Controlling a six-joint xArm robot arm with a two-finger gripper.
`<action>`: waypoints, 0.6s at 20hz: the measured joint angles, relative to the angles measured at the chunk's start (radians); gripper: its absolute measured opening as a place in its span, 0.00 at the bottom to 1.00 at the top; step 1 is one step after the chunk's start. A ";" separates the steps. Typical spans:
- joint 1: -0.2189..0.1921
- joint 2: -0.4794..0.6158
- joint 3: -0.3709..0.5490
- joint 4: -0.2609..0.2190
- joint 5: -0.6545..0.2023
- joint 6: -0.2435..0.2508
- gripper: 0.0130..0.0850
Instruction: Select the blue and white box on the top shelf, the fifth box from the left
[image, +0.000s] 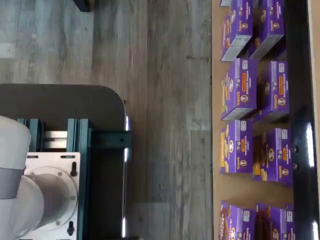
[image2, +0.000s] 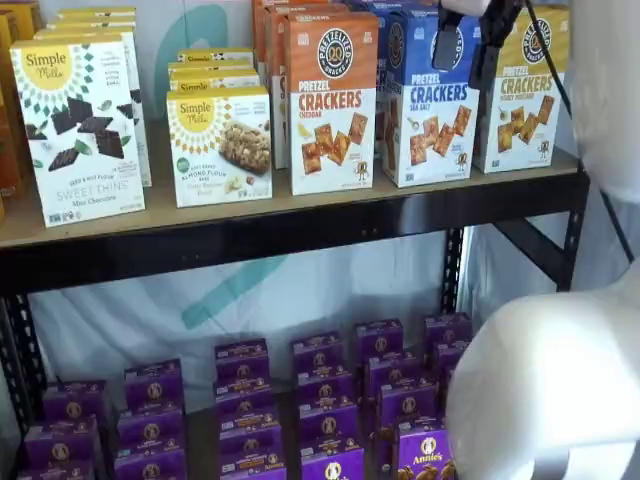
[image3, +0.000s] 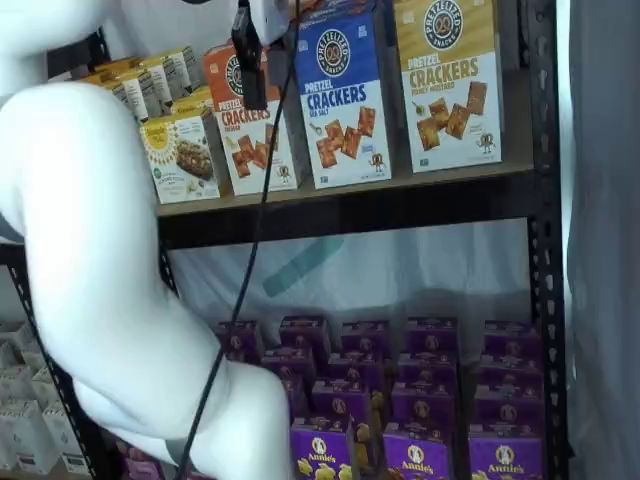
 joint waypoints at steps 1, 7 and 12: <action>0.012 0.002 -0.002 -0.016 0.003 0.005 1.00; 0.078 0.004 0.018 -0.068 -0.011 0.046 1.00; 0.061 0.010 0.015 -0.008 -0.029 0.054 1.00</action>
